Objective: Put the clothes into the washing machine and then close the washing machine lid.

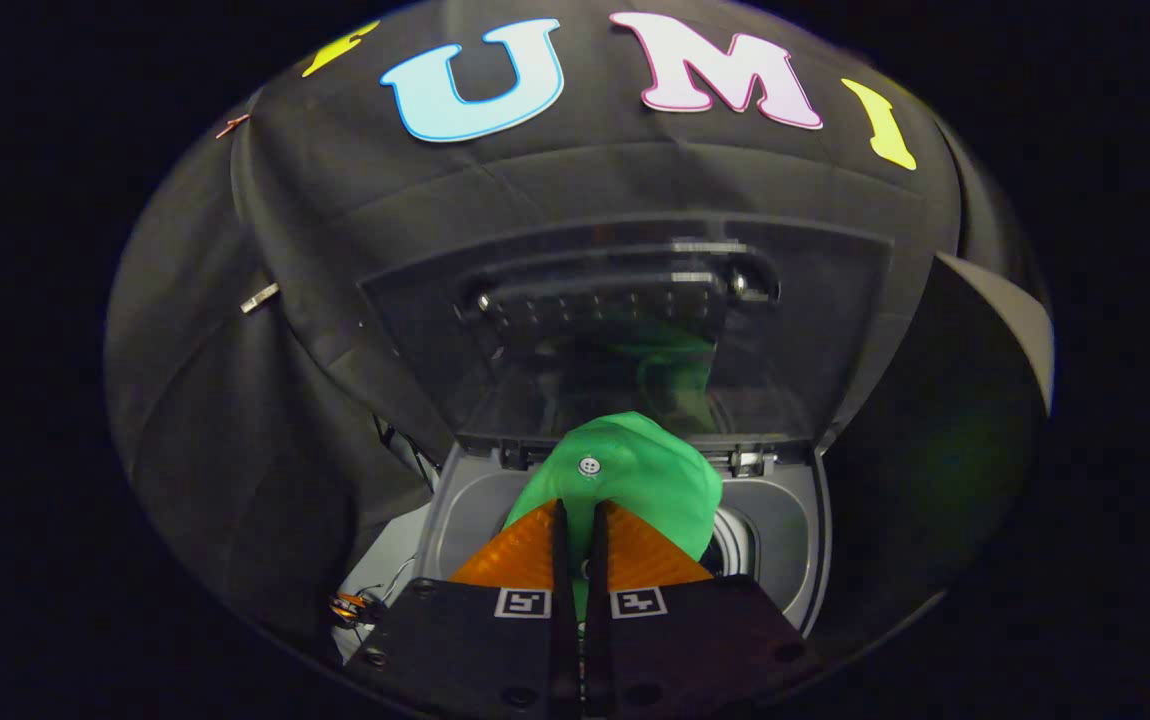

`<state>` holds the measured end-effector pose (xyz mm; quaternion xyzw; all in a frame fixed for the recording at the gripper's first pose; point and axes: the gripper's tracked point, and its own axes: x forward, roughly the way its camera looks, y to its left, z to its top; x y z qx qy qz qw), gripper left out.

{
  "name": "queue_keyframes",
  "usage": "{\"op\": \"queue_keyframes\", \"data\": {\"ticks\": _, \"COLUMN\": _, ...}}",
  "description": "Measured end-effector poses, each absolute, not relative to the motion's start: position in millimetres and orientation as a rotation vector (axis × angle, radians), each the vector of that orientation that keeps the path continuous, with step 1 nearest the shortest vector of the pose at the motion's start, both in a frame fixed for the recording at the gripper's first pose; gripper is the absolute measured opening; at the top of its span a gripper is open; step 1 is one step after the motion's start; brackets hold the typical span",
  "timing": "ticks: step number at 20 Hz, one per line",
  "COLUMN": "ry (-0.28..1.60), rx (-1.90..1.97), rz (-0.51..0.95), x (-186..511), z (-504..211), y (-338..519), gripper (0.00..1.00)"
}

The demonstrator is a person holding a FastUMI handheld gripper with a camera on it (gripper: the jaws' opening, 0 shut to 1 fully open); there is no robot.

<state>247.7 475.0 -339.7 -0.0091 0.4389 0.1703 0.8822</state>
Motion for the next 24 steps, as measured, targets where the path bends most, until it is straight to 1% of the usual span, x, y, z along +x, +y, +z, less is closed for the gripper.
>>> {"op": "queue_keyframes", "data": {"ticks": 5, "ry": 0.944, "rx": -0.053, "rz": 0.353, "x": 242, "z": -383, "y": 471, "gripper": 0.07}}
{"op": "queue_keyframes", "data": {"ticks": 9, "ry": 0.983, "rx": -0.072, "rz": 0.345, "x": 234, "z": -398, "y": 470, "gripper": 0.15}}
{"op": "queue_keyframes", "data": {"ticks": 12, "ry": 0.997, "rx": -0.090, "rz": 0.326, "x": 229, "z": -392, "y": 468, "gripper": 0.57}}
{"op": "queue_keyframes", "data": {"ticks": 15, "ry": 0.977, "rx": -0.091, "rz": 0.260, "x": 240, "z": -388, "y": 459, "gripper": 1.00}}
{"op": "queue_keyframes", "data": {"ticks": 18, "ry": 0.959, "rx": -0.104, "rz": 0.225, "x": 241, "z": -382, "y": 452, "gripper": 1.00}}
{"op": "queue_keyframes", "data": {"ticks": 21, "ry": 0.910, "rx": -0.091, "rz": 0.254, "x": 241, "z": -376, "y": 451, "gripper": 1.00}}
{"op": "queue_keyframes", "data": {"ticks": 24, "ry": 0.865, "rx": -0.090, "rz": 0.244, "x": 241, "z": -368, "y": 440, "gripper": 1.00}}
